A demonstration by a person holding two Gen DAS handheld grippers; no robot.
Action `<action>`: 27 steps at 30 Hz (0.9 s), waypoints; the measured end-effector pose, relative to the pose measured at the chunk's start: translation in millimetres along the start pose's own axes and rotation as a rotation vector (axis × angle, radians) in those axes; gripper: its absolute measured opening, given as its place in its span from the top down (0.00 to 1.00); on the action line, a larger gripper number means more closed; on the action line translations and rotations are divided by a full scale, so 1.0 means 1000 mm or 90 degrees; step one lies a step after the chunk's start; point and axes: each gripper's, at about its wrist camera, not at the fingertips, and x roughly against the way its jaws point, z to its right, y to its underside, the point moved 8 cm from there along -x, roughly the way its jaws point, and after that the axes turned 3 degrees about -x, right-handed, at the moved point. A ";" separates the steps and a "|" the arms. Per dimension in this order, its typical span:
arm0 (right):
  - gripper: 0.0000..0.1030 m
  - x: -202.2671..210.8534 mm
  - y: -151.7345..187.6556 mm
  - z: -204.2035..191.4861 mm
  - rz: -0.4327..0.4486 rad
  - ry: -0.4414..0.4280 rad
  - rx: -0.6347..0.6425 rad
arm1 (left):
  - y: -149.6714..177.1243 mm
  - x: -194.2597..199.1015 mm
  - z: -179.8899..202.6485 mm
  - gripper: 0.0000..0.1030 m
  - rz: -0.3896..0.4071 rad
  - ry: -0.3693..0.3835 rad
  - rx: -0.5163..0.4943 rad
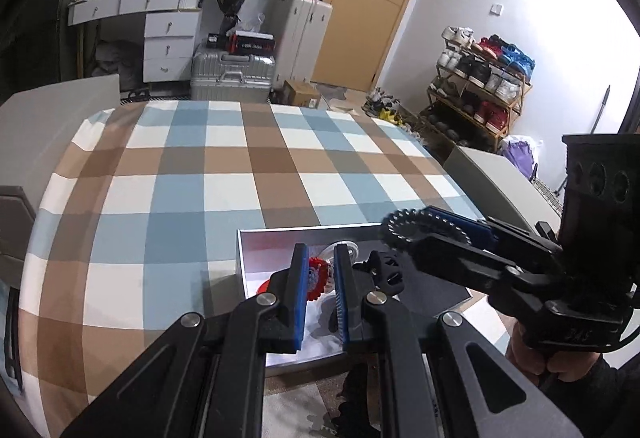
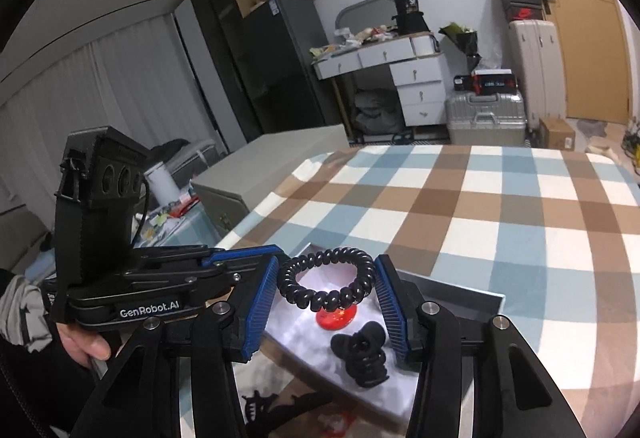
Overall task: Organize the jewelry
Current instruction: 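Lower both held items into the grey box and open both tools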
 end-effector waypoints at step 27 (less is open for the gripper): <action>0.30 -0.002 0.012 0.031 0.002 0.042 -0.066 | 0.009 -0.012 -0.003 0.52 -0.033 -0.011 0.005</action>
